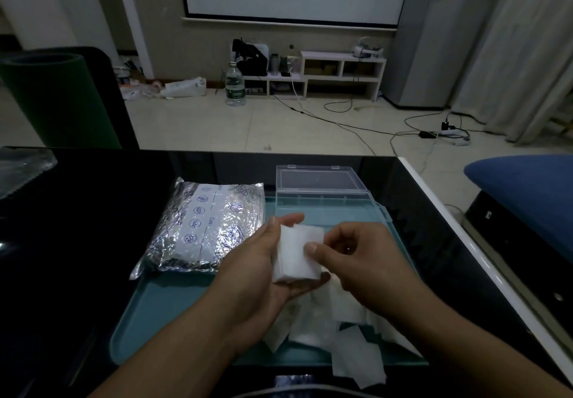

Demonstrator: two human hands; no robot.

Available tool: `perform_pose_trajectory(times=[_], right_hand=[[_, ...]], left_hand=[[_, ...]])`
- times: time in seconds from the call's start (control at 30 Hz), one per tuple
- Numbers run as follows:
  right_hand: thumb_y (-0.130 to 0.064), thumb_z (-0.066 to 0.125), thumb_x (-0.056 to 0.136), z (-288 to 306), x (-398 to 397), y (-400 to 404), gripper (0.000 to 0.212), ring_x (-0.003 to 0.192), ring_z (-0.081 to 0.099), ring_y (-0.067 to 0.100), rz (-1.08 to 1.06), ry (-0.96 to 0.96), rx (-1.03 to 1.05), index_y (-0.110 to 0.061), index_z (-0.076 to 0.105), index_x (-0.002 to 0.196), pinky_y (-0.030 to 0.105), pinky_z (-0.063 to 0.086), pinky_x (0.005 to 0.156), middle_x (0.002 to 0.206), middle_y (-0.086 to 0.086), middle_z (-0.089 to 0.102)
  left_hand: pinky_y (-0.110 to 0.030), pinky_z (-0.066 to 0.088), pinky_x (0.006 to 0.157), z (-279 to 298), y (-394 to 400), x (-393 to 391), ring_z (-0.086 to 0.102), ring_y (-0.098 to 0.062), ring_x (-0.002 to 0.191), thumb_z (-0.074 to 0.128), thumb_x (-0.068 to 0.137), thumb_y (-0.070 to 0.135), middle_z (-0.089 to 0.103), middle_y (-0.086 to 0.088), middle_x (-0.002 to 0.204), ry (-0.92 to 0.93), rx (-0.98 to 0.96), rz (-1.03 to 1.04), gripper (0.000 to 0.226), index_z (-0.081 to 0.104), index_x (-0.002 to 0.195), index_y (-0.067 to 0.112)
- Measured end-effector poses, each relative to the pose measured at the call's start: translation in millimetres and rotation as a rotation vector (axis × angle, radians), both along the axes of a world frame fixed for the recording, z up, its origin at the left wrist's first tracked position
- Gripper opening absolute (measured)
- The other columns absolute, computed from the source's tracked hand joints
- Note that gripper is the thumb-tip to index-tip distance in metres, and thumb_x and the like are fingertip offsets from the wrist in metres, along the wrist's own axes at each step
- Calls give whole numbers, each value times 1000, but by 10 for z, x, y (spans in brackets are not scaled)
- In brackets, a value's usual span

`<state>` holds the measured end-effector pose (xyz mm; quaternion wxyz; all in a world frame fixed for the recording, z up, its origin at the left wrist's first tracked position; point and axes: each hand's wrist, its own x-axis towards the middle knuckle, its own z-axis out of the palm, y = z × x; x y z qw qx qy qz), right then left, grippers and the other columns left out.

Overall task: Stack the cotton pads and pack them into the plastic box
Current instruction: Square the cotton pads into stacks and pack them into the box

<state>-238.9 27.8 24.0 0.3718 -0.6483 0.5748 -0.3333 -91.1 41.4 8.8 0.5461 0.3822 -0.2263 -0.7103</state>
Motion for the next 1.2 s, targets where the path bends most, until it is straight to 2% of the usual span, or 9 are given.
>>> perform_pose_trajectory(times=[0.2,0.3,0.43,0.57,0.7,0.8,0.93,1.03,1.2], right_hand=[[-25,65,90,92,-93,-22,19,48,54,7,125,-130,66,-12,69,76,17,44,51,60,-2,65],[-27,70,86,24,-44,-24,16,48,54,0,90,-52,52,-19,69,72,13,43,50,60,-4,65],[-39,75,79,-99,12,-6,16,55,54,-1,-3,159,-136,-27,64,75,15,39,52,61,-10,59],[-50,63,81,-162,31,22,24,84,48,-8,11,368,-397,-41,48,98,13,39,70,91,-24,47],[-44,65,80,-41,-78,9,67,124,28,-14,287,309,-414,-41,34,139,3,25,96,126,-33,34],[-44,75,76,-25,-120,14,93,129,20,-16,435,339,-379,-39,17,149,-3,12,100,128,-41,26],[-37,79,76,-82,-101,5,97,121,36,-11,440,311,-350,-40,15,149,-5,28,88,134,-23,42],[-33,80,77,-53,-99,18,96,114,40,-17,426,262,-328,-42,17,149,-7,33,78,131,-19,45],[-40,78,76,-88,-103,-5,99,120,44,-2,457,288,-368,-41,13,151,8,40,92,134,-23,43]], left_hand=[[-44,60,72,-17,3,-7,72,-29,88,40,101,35,72,-17,107,-66,-29,-10,37,66,112,12],[-45,59,76,-40,6,-27,71,-29,93,41,99,36,73,-16,108,-80,-30,-24,38,70,111,14],[-45,60,76,-51,3,-49,71,-32,98,41,98,34,72,-18,109,-55,-27,-51,38,69,111,13],[-46,59,76,-70,-30,-19,70,-34,98,49,85,39,73,-19,103,-44,-36,-57,43,69,112,12],[-41,60,70,-76,-22,-16,72,-31,84,49,90,39,74,-19,97,-56,-46,-53,39,70,111,13],[-40,57,67,-75,-13,-39,70,-35,83,50,91,39,72,-22,104,-65,-51,-56,38,68,115,15],[-48,55,77,-77,-6,-38,63,-48,101,53,81,45,66,-29,115,-20,-32,-115,52,66,118,11],[-46,58,72,-62,-7,-14,63,-45,97,51,81,49,63,-32,118,41,-5,-188,58,63,123,11],[-40,54,65,-63,-7,-24,63,-35,77,51,84,45,64,-33,112,50,4,-164,57,58,128,8]])
